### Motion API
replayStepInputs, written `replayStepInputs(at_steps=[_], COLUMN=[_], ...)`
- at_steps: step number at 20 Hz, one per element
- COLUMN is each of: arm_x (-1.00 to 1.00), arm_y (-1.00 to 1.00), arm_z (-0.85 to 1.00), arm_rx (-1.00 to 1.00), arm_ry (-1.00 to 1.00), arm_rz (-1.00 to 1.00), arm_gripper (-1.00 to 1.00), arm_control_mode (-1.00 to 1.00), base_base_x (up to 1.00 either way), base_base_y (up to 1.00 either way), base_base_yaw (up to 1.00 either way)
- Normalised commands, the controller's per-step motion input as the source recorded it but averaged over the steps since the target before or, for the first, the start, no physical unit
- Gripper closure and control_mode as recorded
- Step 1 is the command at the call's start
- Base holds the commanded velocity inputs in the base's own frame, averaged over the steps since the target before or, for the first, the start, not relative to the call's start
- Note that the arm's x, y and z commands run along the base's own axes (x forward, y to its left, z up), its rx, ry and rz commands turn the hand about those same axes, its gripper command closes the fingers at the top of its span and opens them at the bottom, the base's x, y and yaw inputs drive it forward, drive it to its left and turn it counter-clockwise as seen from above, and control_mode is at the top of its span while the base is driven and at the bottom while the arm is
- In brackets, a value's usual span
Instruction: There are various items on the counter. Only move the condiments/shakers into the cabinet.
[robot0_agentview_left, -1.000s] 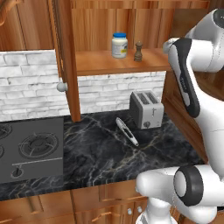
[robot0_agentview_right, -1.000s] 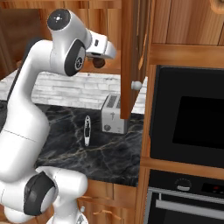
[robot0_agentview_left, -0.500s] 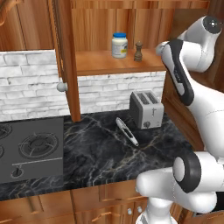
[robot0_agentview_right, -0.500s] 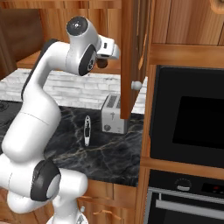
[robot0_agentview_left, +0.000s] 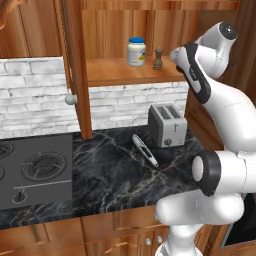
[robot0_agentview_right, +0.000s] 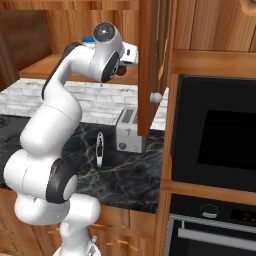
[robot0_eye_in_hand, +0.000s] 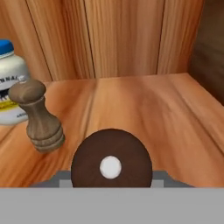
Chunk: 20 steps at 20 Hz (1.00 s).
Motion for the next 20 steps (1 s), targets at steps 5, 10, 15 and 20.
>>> replayStepInputs(at_steps=[5,10,15,20], arm_x=[0.73,0.64,0.36,0.38], arm_y=[0.00,0.00,0.00,0.00], arm_z=[-0.13,-0.27,-0.44,-0.16], arm_rx=[0.01,0.00,0.00,0.00], arm_ry=[0.00,0.03,0.06,0.00], arm_rz=[0.03,0.04,0.06,0.03], arm_gripper=[1.00,1.00,1.00,-1.00], arm_control_mode=[-1.00,-1.00,-1.00,-1.00], base_base_x=[0.00,0.00,0.00,0.00], base_base_y=[0.00,0.00,0.00,0.00], base_base_yaw=[0.00,0.00,0.00,0.00])
